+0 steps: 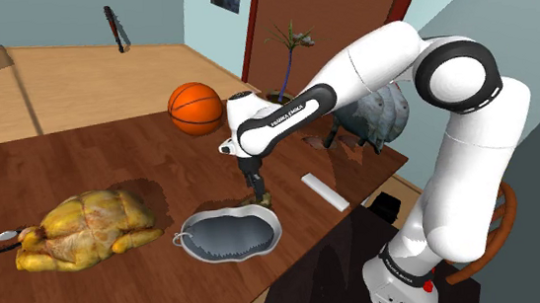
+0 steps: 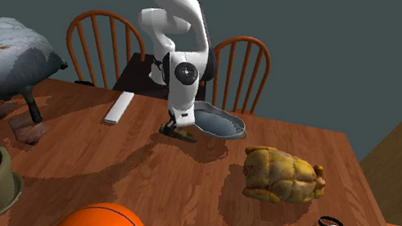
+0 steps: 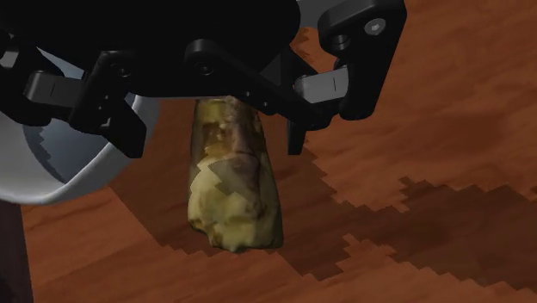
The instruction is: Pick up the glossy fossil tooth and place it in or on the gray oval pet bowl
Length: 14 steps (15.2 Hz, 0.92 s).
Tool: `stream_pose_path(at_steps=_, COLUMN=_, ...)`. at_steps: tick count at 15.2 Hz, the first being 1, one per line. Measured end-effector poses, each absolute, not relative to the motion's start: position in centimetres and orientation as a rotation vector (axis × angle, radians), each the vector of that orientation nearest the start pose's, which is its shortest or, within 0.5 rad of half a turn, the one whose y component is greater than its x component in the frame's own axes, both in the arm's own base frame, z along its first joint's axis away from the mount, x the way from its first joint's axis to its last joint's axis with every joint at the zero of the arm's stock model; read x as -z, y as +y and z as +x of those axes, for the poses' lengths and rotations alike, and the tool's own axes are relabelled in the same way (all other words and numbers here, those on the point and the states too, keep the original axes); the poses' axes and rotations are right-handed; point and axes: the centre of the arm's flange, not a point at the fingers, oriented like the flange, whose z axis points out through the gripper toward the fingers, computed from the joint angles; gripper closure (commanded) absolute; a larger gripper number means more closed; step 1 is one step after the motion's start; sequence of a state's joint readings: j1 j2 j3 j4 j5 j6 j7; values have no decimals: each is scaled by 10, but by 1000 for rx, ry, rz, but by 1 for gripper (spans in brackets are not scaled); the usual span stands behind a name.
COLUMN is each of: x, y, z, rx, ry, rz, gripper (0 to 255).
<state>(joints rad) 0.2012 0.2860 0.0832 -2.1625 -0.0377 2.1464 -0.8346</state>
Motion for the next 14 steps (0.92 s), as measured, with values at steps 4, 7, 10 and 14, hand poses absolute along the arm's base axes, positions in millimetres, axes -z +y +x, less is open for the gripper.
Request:
stream_pose_path(at_steps=4, x=-223, y=147, z=505, rx=-447, ry=-1664, rz=-2536, gripper=0)
stream_pose_path(at_steps=7, x=-206, y=147, z=501, rx=-449, ry=-1666, rz=-2534, gripper=0)
stream_pose_path(at_steps=10, x=-199, y=147, z=498, rx=-450, ry=-1667, rz=-2532, gripper=0)
stream_pose_path(at_steps=14, x=-198, y=148, z=498, rx=-449, ry=-1668, rz=-2531, gripper=0)
